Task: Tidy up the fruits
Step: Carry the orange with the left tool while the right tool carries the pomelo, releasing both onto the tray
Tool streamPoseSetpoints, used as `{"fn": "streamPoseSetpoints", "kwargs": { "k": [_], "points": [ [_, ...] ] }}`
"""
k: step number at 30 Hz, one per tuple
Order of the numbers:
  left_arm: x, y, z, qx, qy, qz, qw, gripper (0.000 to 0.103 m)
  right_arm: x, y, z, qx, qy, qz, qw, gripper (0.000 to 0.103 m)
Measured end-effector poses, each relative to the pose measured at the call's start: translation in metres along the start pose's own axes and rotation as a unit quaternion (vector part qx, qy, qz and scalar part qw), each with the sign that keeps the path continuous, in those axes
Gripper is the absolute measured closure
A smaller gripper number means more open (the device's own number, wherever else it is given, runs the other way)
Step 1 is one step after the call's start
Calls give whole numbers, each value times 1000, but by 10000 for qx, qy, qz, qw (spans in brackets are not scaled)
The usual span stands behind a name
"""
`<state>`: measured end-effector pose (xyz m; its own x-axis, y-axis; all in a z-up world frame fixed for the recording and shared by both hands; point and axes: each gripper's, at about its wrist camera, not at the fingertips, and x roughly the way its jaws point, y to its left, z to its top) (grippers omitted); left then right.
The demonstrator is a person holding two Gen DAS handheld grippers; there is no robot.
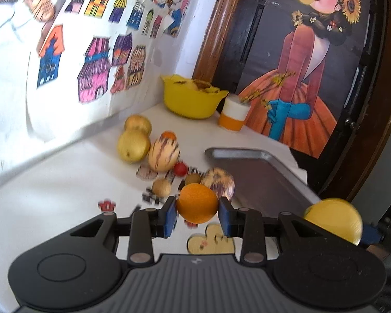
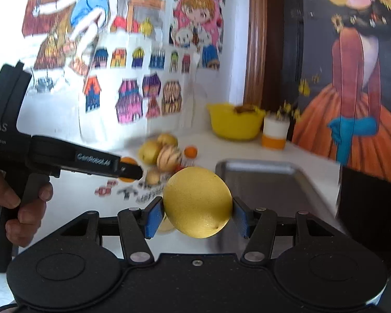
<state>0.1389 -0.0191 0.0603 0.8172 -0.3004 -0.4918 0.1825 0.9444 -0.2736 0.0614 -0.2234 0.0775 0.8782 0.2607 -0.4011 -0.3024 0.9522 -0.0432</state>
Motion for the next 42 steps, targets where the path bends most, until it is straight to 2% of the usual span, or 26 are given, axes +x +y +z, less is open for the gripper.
{"fn": "streamPoseSetpoints", "kwargs": {
  "k": [9,12,15,20,26,33,38,42],
  "points": [
    [-3,-20,73,443,-385,-117,9982,65,14,-54,91,-53,-301,227,9993,45],
    [4,-29,94,533,-488,-111,9973,65,31,-70,109,3,-325,179,9993,45],
    [16,-39,108,557,-425,-118,9975,65,54,-86,117,138,-245,176,9994,45],
    [54,-54,117,659,-61,-194,9976,65,93,-111,109,324,40,170,9993,45],
    [117,-59,118,428,368,-528,9970,65,142,-137,82,541,389,235,9975,45],
    [186,-62,113,448,780,-609,9941,65,196,-166,62,708,728,266,9945,45],
    [214,-68,103,489,1094,-585,9911,65,220,-175,58,869,838,388,9919,45],
    [225,-74,99,488,1254,-600,9891,65,233,-175,54,727,1026,363,9914,45]
  ]
}}
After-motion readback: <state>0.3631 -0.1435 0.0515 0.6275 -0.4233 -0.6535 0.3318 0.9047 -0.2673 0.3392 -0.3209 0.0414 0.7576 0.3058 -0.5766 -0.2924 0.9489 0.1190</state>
